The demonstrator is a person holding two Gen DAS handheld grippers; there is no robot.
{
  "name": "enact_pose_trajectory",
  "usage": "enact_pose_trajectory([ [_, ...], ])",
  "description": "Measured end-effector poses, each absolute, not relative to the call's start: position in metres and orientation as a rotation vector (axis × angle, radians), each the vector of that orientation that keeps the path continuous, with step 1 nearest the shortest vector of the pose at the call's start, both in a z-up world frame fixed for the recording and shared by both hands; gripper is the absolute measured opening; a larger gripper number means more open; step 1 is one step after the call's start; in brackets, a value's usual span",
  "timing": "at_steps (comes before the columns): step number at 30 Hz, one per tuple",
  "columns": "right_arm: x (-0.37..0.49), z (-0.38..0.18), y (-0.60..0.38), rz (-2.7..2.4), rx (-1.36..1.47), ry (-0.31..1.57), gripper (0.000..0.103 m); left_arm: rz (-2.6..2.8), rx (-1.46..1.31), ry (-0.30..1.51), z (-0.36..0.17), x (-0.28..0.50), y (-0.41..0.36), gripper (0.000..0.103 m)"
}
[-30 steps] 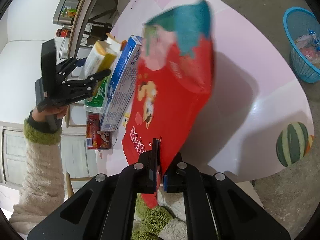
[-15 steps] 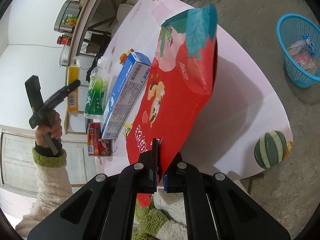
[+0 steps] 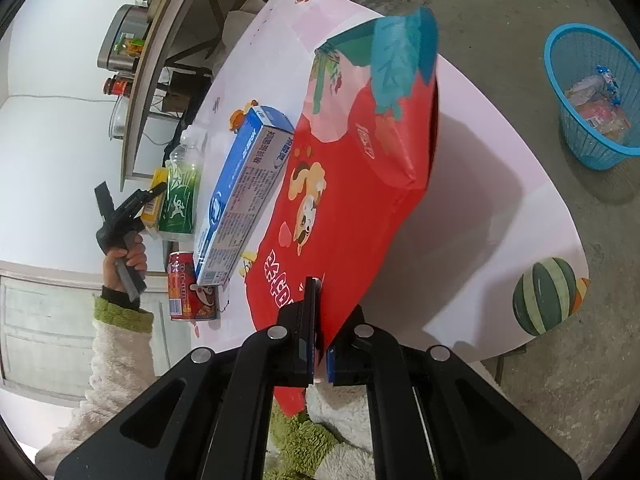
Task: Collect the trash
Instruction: 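Grasp the white capsule box with the left tool while the right tool holds the red bag, then carry the capsule box and red bag with both tools over the blue wastebasket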
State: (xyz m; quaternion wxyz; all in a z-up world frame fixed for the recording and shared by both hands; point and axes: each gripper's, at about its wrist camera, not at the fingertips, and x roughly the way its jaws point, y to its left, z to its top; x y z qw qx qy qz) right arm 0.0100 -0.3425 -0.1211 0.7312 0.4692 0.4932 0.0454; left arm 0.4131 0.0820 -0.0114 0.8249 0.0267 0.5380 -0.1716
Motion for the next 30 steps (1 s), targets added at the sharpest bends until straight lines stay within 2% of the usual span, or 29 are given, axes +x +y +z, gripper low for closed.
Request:
enact_pose_trajectory([
  [13,0.013,-0.124,-0.341,0.101,1.032,1.1,0.004,-0.555,-0.058,1.232,-0.011,0.393,0.068,0.068],
  [19,0.014,-0.122,-0.342,0.101,1.031,1.096,0.004,-0.676,-0.006,1.2,0.003,0.359,0.04,0.067],
  [30,0.009,-0.123,-0.346,0.107,1.047,1.071,0.004,-0.683,0.009,1.162,0.021,0.351,0.03,0.067],
])
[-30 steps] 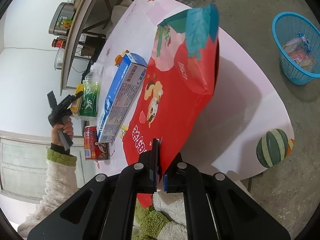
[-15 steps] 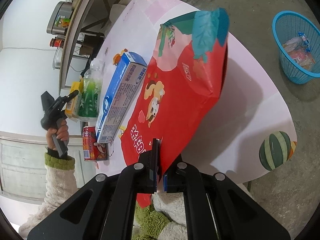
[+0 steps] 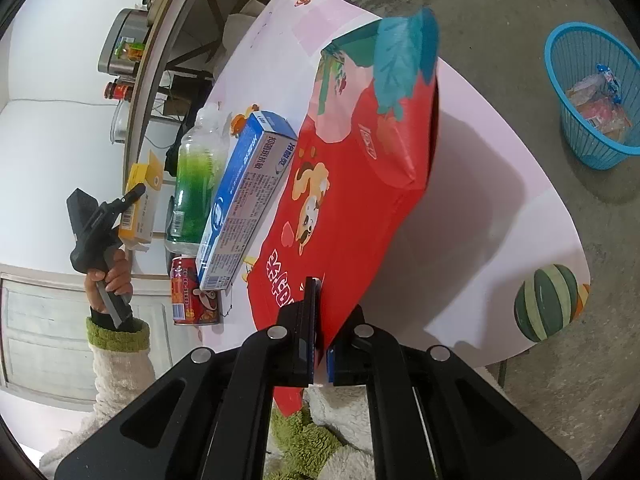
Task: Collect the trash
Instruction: 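Carry the capsule box and red bag with both tools over the blue wastebasket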
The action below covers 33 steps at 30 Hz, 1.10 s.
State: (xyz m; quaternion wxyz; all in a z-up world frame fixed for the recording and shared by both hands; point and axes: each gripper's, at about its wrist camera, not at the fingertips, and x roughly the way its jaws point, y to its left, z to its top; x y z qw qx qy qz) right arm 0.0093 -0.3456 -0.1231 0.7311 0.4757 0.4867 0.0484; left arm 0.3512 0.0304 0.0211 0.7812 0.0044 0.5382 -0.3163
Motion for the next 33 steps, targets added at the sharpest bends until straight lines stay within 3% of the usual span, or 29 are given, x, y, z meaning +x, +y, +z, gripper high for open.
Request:
enact_pose_trajectory([
  [15,-0.003,-0.115,-0.365,0.13,1.075,0.972,0.004,-0.707,0.062,1.099,0.052,0.323,0.005,0.067],
  [25,-0.045,-0.095,-0.414,0.089,1.084,0.82,0.003,-0.962,0.136,1.061,0.09,0.249,-0.117,0.067],
  [33,-0.114,-0.092,-0.501,-0.148,1.149,0.657,0.003,-1.153,0.21,1.146,0.056,0.196,-0.269,0.067],
])
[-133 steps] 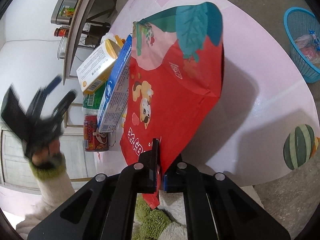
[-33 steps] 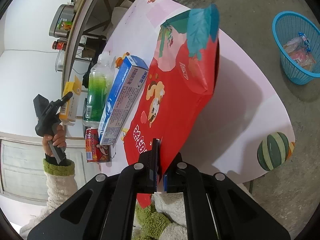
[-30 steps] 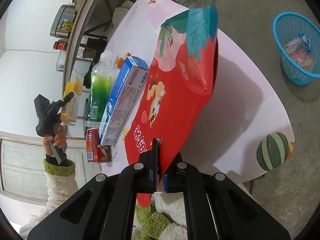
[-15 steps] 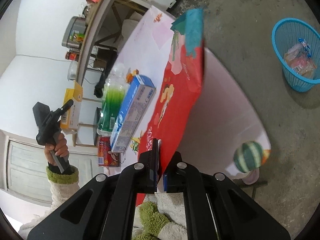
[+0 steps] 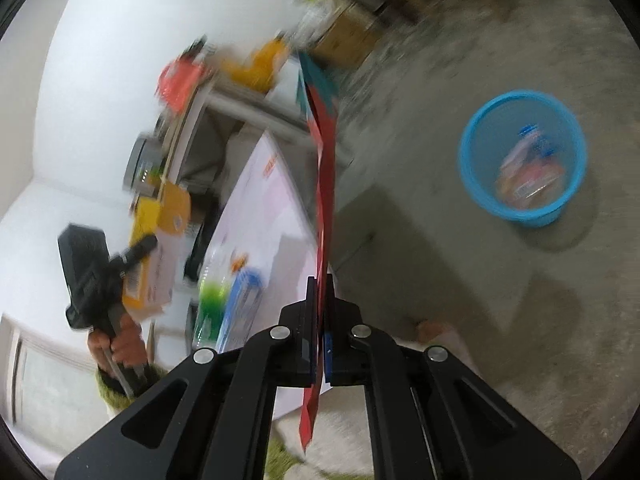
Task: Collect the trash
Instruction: 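Carry the capsule box and red bag with both tools over the blue wastebasket, then open both tools to drop the box and bag into the wastebasket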
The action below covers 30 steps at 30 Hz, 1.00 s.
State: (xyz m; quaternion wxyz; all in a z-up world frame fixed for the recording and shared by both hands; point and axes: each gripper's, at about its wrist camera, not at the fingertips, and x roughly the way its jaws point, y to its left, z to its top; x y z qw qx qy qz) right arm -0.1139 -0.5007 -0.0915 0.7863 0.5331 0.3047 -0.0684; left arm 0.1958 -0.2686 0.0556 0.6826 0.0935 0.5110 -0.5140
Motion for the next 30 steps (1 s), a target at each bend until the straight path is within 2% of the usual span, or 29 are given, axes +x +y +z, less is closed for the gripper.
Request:
enact_pose_trajectory([
  [5,-0.142,-0.106,-0.561,-0.334,1.173,0.62,0.003,-1.21,0.303,1.226,0.017,0.169,-0.366,0.067],
  [12,-0.123,-0.153,-0.628,-0.464,1.237,0.659,0.003,-1.175,0.435,1.342,-0.059,0.148,-0.49,0.069],
  [15,-0.106,-0.184,-0.662,-0.527,1.257,0.693,0.006,-1.149,0.435,1.379,-0.086,0.146,-0.524,0.081],
  [16,-0.101,-0.199,-0.674,-0.534,1.275,0.703,0.007,-1.141,0.431,1.387,-0.093,0.146,-0.528,0.085],
  [17,-0.094,-0.217,-0.684,-0.534,1.3,0.717,0.01,-1.131,0.431,1.394,-0.099,0.147,-0.534,0.085],
  [18,-0.091,-0.229,-0.69,-0.539,1.321,0.728,0.019,-1.122,0.43,1.408,-0.106,0.147,-0.539,0.085],
  [20,-0.085,-0.261,-0.696,-0.575,1.368,0.78,0.025,-1.112,0.418,1.43,-0.11,0.149,-0.54,0.085],
  [25,-0.091,-0.29,-0.691,-0.596,1.416,0.793,0.026,-1.126,0.379,1.422,-0.103,0.158,-0.522,0.085],
  [30,-0.111,-0.285,-0.682,-0.595,1.427,0.769,0.026,-1.148,0.342,1.371,-0.071,0.16,-0.498,0.085],
])
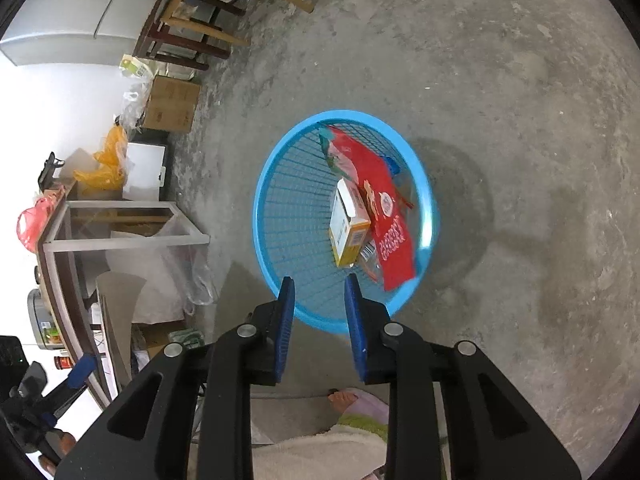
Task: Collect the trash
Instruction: 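Open both tools to drop the box and bag into the wastebasket, then move both open tools back to the table toward the green bottle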
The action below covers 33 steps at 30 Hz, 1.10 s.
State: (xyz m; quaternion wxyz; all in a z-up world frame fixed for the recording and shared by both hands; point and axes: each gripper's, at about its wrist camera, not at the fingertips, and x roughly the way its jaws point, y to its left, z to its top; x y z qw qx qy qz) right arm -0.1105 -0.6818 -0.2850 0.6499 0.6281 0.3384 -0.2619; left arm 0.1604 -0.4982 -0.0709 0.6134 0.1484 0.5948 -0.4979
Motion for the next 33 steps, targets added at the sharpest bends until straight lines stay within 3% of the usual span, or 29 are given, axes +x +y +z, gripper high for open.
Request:
enact_pose_trajectory([
  [10,-0.14,-0.235,-0.658,-0.553,1.362,0.736,0.043,-1.201,0.197,1.222,0.022,0.148,-0.374,0.085],
  [14,-0.135,-0.196,-0.642,-0.493,1.279,0.725,0.051,-1.105,0.141,1.12,0.048,0.157,-0.286,0.085],
  [21,-0.076,-0.125,-0.603,-0.346,1.122,0.752,0.058,-0.665,0.06,0.876,0.086,0.21,-0.082,0.085],
  [26,0.002,-0.084,-0.554,-0.197,0.999,0.79,0.061,-0.385,0.005,0.815,0.081,0.269,0.038,0.085],
  [33,0.095,-0.062,-0.464,-0.003,0.934,0.842,0.061,-0.265,-0.145,0.955,0.012,0.377,0.14,0.085],
])
